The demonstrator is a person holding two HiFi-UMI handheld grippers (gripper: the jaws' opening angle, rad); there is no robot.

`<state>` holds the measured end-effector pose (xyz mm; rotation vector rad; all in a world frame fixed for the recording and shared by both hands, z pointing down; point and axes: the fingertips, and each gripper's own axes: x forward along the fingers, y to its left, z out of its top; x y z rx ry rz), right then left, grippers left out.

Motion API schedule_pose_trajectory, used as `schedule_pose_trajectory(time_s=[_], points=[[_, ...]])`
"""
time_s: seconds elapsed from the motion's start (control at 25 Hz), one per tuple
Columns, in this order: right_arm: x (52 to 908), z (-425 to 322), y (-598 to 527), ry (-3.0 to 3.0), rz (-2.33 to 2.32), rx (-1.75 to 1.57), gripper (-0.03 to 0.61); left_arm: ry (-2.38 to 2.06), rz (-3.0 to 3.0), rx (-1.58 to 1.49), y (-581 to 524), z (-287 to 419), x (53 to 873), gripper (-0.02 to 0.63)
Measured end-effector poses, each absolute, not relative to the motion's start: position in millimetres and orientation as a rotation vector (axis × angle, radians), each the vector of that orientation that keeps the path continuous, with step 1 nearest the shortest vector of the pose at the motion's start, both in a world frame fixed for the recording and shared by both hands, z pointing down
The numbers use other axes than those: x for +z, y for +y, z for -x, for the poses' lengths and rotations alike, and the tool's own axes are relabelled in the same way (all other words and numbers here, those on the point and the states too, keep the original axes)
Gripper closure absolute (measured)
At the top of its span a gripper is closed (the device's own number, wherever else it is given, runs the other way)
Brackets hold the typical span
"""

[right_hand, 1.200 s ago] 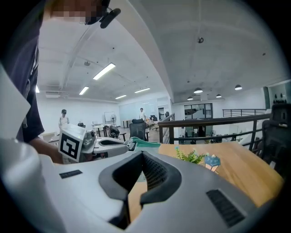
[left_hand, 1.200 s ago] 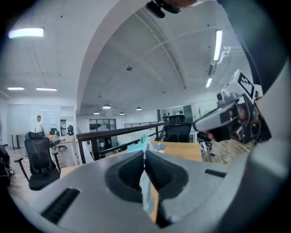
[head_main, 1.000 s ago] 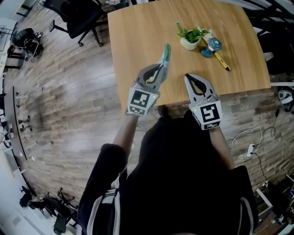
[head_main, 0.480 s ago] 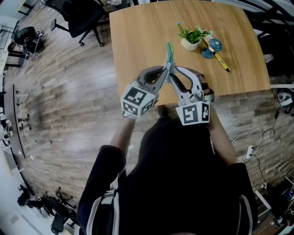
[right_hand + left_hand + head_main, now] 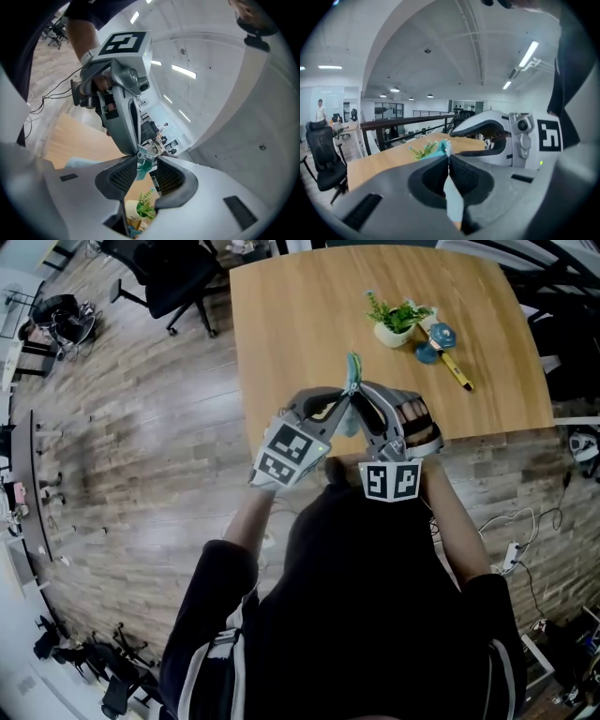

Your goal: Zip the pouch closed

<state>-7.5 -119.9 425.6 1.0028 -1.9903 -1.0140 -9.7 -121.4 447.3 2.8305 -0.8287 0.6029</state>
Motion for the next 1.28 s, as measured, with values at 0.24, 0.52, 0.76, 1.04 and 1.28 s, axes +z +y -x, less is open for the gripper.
schedule_pose_trajectory(time_s=[0.24, 0.52, 0.76, 1.04, 1.28], points=[[415, 2, -113, -2.151, -1.124, -0.847, 0.468, -0.875, -2.898, 0.66, -119, 10, 445, 0.607], [411, 5, -108, -2.239, -1.118, -0.774, 0.483, -0.889, -2.942, 0.742, -110, 9, 447, 0.606], [406, 5, -105, -2.278, -1.114, -0.73, 0.549, -0.889, -2.975, 0.779, -109, 7, 442, 0.606], [408, 2, -103, -2.409, -1.117, -0.5, 0.56, -0.875, -2.98, 0.795, -105, 8, 446, 0.606], [415, -7, -107, -2.539, -1.183, -0.196, 0.56, -0.847, -2.998, 0.82, -101, 4, 450, 0.606]])
